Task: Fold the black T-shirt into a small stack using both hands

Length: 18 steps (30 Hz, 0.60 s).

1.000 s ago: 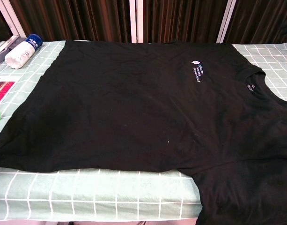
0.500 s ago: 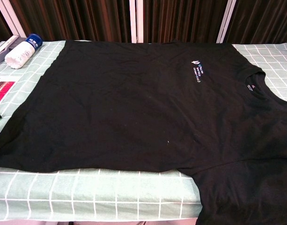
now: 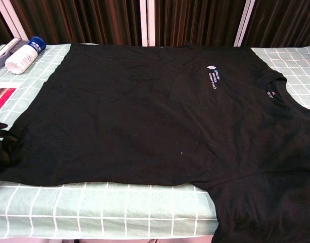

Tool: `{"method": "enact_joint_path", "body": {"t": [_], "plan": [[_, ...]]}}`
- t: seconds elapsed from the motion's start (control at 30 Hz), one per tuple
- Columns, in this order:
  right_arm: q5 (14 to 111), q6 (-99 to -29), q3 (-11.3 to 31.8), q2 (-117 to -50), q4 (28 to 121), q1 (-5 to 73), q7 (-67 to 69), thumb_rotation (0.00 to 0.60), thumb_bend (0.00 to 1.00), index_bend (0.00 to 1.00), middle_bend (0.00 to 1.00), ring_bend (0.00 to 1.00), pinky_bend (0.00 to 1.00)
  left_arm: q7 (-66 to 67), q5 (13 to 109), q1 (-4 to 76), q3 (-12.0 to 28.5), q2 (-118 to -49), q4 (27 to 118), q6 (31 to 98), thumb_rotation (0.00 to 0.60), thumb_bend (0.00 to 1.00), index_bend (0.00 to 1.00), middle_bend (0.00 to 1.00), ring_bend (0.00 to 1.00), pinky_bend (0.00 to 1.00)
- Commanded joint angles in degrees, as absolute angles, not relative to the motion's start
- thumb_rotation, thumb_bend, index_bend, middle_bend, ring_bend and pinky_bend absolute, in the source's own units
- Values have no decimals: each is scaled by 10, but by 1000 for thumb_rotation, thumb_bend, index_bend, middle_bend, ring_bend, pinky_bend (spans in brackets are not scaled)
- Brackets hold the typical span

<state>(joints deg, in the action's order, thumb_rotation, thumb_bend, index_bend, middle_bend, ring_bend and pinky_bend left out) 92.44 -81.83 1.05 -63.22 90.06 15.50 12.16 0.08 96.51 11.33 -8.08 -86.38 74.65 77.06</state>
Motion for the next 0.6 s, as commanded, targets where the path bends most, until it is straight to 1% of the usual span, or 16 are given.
{"method": "enact_joint_path", "body": {"t": [0.03,0.07,0.17,0.27,0.37,0.43,0.5,0.57,0.6], "plan": [[923,-819,8,-632,898,150,124,600,241,259,263,96,238,-15,977,120,-77,-888,715,774,600,317,458,215,85,177],[923,-821,7,-633,897,148,125,600,241,259,263,96,238,-15,979,120,-75,-895,706,778,600,325,470,228,98,189],[930,-827,-3,-633,889,137,130,600,241,259,263,97,238,-27,989,120,-66,-919,676,804,600,375,549,288,148,226],[941,-835,-17,-635,874,124,135,600,277,268,268,108,239,-49,991,120,-60,-931,659,819,600,457,611,330,175,245],[958,-844,-35,-640,852,110,140,600,293,291,269,110,239,-61,991,121,-55,-939,649,830,600,509,642,350,188,246],[975,-851,-49,-647,828,100,138,600,291,316,269,110,239,-67,991,122,-53,-940,648,834,600,515,648,356,193,245],[990,-856,-62,-655,803,92,139,600,249,344,266,110,239,-67,992,123,-53,-940,647,836,600,518,649,356,193,241],[1007,-856,-77,-666,775,87,142,600,155,366,253,109,239,-69,992,124,-53,-941,648,836,600,522,648,356,193,240],[1012,-854,-81,-670,764,86,139,600,134,368,250,109,238,-69,992,125,-53,-941,649,836,600,522,647,356,193,239]]}}
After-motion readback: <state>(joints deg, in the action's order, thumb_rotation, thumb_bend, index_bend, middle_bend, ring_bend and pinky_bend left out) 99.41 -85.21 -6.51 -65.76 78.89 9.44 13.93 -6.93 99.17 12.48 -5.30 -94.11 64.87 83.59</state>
